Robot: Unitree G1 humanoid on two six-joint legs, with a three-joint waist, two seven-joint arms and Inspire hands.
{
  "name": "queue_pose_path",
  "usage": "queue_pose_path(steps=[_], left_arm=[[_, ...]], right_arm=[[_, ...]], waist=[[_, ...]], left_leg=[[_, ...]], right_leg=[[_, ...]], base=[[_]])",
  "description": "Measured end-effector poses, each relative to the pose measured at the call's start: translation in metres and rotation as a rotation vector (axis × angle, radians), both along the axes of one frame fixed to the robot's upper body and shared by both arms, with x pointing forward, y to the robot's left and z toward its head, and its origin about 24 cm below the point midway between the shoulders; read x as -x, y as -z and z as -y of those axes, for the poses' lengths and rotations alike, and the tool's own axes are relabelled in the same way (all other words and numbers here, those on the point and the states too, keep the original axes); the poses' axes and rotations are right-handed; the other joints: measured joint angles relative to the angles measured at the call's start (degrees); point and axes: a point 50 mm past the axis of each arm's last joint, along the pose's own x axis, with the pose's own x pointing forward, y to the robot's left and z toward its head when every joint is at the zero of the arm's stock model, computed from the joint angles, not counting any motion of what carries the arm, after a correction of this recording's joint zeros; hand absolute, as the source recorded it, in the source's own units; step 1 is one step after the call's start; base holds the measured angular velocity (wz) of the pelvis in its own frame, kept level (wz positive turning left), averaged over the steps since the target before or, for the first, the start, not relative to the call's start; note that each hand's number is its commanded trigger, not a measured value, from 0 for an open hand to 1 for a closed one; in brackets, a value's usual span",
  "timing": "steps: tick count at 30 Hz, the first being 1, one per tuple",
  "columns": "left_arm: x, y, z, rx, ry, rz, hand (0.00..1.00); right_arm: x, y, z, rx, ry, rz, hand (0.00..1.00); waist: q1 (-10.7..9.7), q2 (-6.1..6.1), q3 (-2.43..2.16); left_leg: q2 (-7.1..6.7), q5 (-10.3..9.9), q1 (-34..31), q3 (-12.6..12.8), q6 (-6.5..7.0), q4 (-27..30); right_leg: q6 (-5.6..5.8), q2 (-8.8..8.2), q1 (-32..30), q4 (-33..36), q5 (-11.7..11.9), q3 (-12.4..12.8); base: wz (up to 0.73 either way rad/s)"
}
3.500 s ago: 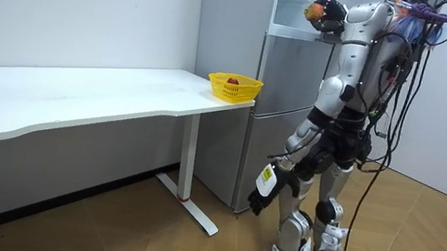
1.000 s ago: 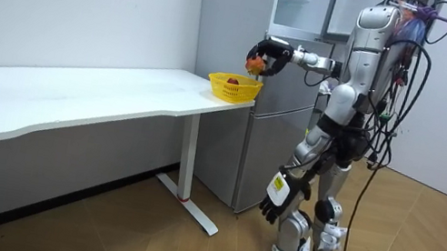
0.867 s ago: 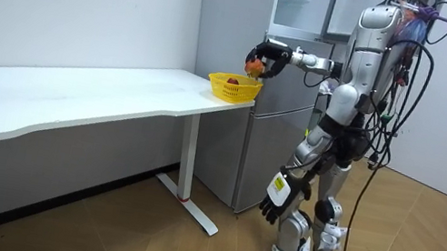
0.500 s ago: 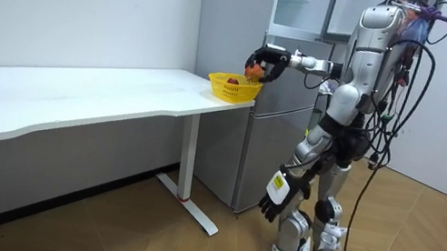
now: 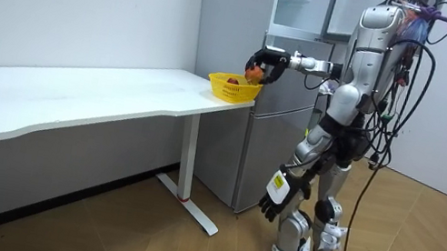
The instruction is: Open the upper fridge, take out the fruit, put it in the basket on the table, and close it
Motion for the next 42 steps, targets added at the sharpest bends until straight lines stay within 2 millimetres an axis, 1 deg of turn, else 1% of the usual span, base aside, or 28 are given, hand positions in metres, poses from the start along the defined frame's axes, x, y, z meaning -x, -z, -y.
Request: queue_pose_path(steps=[23,29,34,40,42], left_arm=[[0.002,0.001,0.001,0.003,-0.001,-0.006,0.0],[0.002,0.001,0.001,0.004,-0.003,-0.006,0.0],[0.004,0.001,0.003,0.001,-0.007,-0.007,0.0],[0.003,0.002,0.004,0.004,-0.019,-0.005,0.0],[0.003,0.002,0.004,0.008,-0.027,-0.003,0.0]], right_arm=[[0.0,0.0,-0.001,0.013,0.0,0.012,0.0],[0.0,0.0,-0.002,0.01,-0.001,0.011,0.0],[-0.001,-0.004,-0.003,0.006,-0.003,0.024,0.0],[-0.003,-0.011,-0.006,-0.016,-0.01,0.047,0.0],[-0.001,-0.017,-0.008,-0.033,-0.019,0.069,0.0]], waist=[[-0.11,0.06,0.04],[-0.17,0.19,0.13],[-0.21,0.53,0.33],[-0.42,1.38,0.09],[-0.64,1.58,-0.08]], left_leg=[[-0.02,0.01,0.04,-0.05,0.01,0.01],[-0.06,0.02,0.03,-0.23,0.02,0.02],[-0.09,0.03,-0.02,-0.4,0.03,-0.01],[-0.09,0.03,0.0,-0.4,0.04,-0.06],[-0.07,0.03,0.07,-0.07,0.04,-0.13]], right_leg=[[0.01,-0.07,0.11,-0.01,-0.01,-0.26],[0.03,-0.26,0.23,-0.03,-0.02,-0.69],[0.03,-0.38,0.29,-0.09,-0.02,-0.65],[0.03,-0.21,0.28,-0.11,-0.01,-0.62],[0.03,-0.23,0.25,-0.11,-0.01,-0.63]], base=[[0.0],[0.0],[0.01],[0.0],[-0.02]])
